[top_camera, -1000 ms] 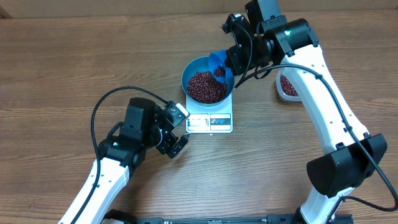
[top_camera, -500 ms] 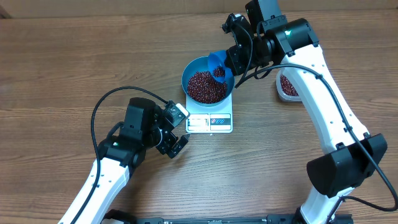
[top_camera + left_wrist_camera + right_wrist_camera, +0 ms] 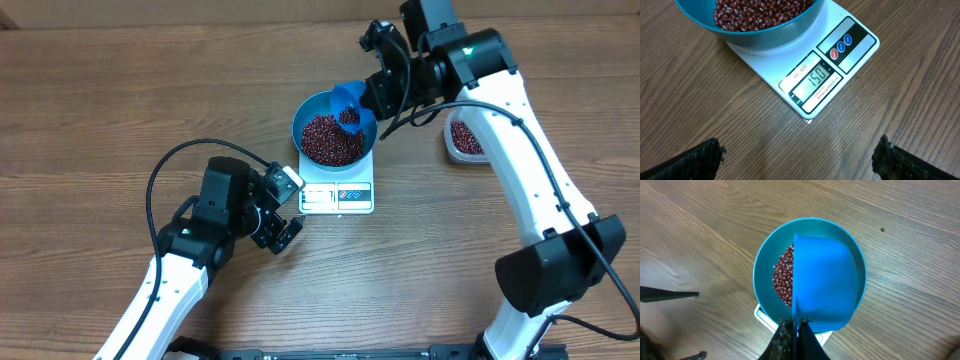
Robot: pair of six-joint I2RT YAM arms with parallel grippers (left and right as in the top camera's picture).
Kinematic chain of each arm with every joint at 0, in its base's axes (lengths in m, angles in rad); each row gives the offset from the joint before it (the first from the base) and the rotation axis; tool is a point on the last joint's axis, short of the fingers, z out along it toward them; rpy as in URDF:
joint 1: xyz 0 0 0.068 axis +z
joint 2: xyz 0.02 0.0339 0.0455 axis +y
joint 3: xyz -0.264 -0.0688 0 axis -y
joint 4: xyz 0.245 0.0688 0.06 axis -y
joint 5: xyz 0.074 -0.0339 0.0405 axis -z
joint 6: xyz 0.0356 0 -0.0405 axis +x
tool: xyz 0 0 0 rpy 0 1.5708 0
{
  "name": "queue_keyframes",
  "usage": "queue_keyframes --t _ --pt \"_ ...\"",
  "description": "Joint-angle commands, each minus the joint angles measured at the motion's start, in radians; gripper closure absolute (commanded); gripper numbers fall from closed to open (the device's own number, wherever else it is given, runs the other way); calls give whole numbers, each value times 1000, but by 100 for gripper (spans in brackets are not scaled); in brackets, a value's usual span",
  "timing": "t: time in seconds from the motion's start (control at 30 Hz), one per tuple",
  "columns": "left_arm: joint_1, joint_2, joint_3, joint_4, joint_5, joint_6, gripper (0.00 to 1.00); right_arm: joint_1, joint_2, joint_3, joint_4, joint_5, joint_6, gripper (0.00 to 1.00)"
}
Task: Scoop item into bowl and weigh 150g on scale
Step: 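Lift the scoop and carry it right over the clear bean tub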
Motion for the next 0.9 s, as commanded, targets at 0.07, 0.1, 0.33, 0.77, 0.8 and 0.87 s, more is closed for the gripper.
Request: queue_keyframes --t 0.07,0.1,0.33,0.77,0.8,0.87 --pt "4 8 -5 0 1 19 0 -108 -80 12 -5 -196 -31 96" --pt "4 8 -5 0 1 19 0 -122 -83 12 -5 -211 -31 96" --pt "4 8 -5 0 1 19 1 -270 -129 12 -41 -256 -31 96" --pt "4 8 -5 0 1 19 1 -522 -144 12 -125 -199 -30 96" --pt "4 8 -5 0 1 19 0 -529 -144 11 -129 -184 -30 96" --pt "4 8 -5 0 1 19 0 -544 -144 11 -142 -132 -29 96"
